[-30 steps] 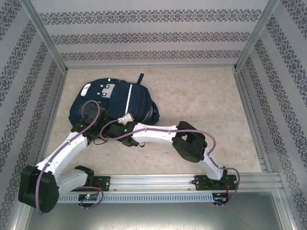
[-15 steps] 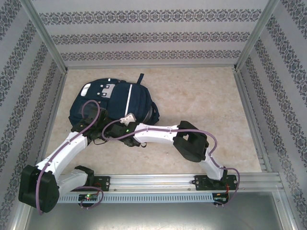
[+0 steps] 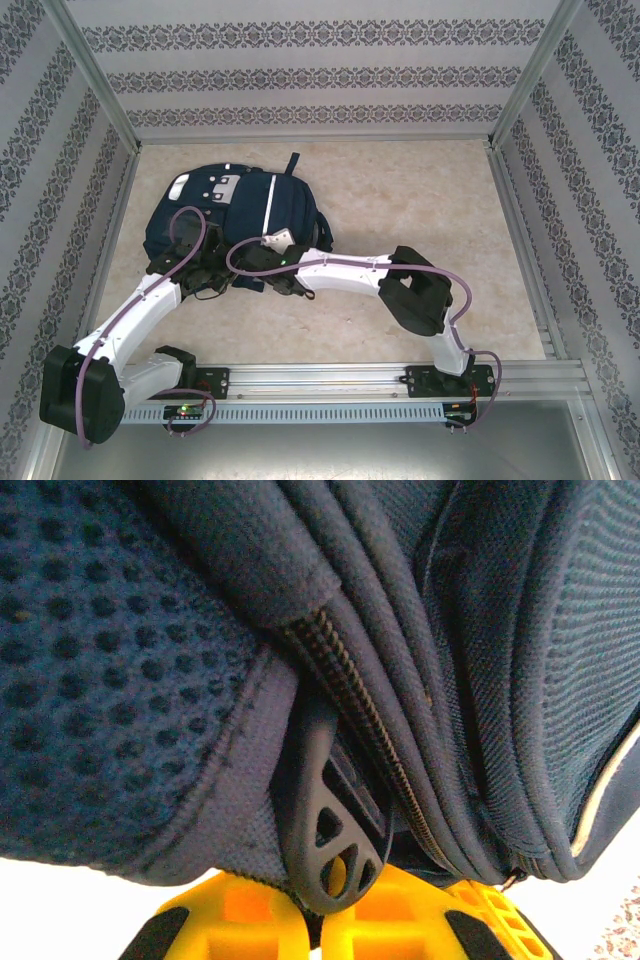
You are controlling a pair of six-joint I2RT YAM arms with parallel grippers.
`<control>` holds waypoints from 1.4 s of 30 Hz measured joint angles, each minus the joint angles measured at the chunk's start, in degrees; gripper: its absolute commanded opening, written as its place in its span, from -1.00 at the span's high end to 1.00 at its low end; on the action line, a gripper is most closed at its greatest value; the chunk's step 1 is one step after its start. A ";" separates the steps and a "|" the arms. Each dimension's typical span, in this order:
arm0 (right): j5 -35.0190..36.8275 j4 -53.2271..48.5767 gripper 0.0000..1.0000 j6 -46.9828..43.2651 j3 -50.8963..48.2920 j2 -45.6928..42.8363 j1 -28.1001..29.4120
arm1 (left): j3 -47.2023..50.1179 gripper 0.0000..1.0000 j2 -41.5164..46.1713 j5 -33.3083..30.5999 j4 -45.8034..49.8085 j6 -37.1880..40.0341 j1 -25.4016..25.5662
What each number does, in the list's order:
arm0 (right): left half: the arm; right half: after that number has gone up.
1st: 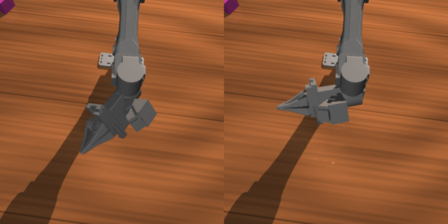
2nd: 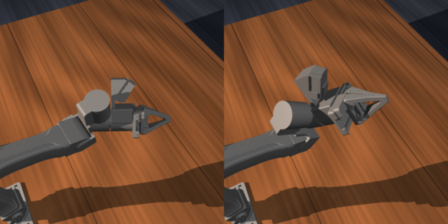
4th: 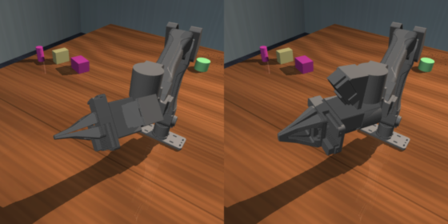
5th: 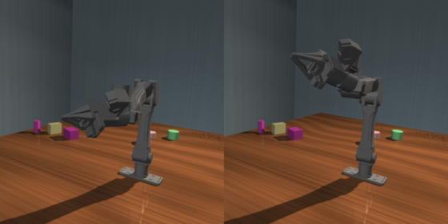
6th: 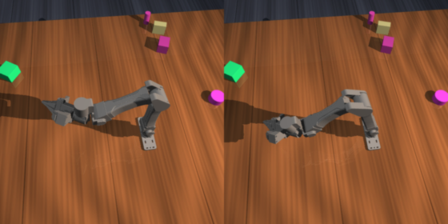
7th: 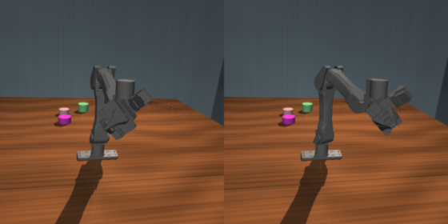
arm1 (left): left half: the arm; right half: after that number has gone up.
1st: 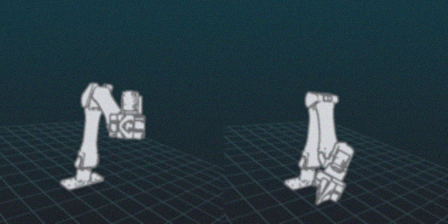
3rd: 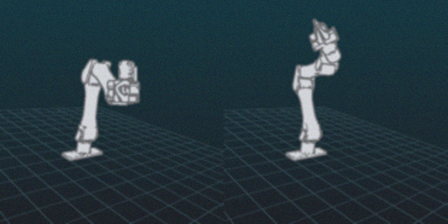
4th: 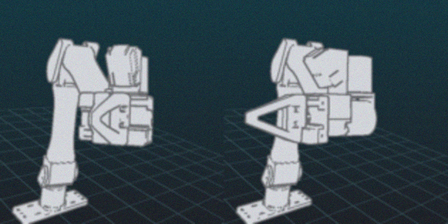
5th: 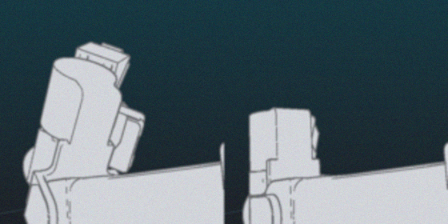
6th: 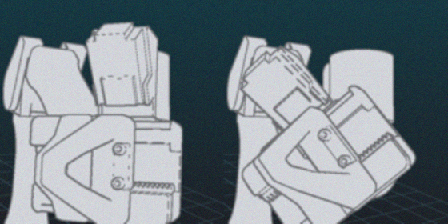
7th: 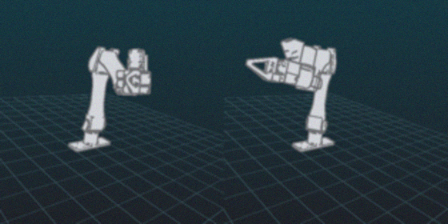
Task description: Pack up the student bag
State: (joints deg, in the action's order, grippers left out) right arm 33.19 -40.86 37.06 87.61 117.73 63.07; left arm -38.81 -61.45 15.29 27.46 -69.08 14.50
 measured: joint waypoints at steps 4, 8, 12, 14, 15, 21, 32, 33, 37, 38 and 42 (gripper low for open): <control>-0.50 0.33 0.69 -0.13 0.02 0.04 -0.35 | -0.02 1.00 -0.02 -0.04 0.00 0.02 -0.02; -0.81 0.72 0.65 -0.17 0.02 0.66 -1.11 | -0.02 1.00 0.00 0.13 0.02 0.02 -0.20; -1.11 0.92 0.65 -0.15 0.13 0.96 -1.38 | -0.02 1.00 0.00 0.37 0.02 0.02 -0.28; -1.11 0.92 0.83 -0.24 0.13 1.03 -1.38 | -0.02 1.00 -0.02 0.37 0.02 0.02 -0.28; -1.11 1.09 0.94 -0.28 0.13 1.05 -1.38 | -0.02 1.00 0.00 0.42 0.00 0.02 -0.28; -1.01 1.40 1.00 -0.87 0.11 1.03 -1.38 | -0.07 1.00 0.00 0.37 0.00 0.07 -0.39; -2.10 5.90 1.00 -0.83 -7.32 -6.34 -2.54 | -1.73 1.00 0.11 1.22 3.19 2.95 -3.15; -2.54 6.58 1.00 -0.83 -8.04 -7.21 -2.60 | -1.73 1.00 0.26 1.49 3.45 3.41 -3.74; -4.70 8.76 1.00 -0.87 -10.56 -9.68 -3.61 | -1.73 1.00 0.81 3.19 5.33 6.01 -7.08; -5.40 9.38 1.00 -1.05 -11.17 -10.19 -4.07 | -1.73 1.00 0.81 3.85 5.62 6.78 -8.02; -9.14 11.28 1.00 -2.38 -11.78 -11.61 -5.57 | -2.34 1.00 0.33 6.86 6.75 10.88 -12.37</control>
State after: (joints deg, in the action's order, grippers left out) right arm 24.05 -29.58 34.68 75.83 106.13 57.49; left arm -41.15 -61.12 22.15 34.22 -58.19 2.13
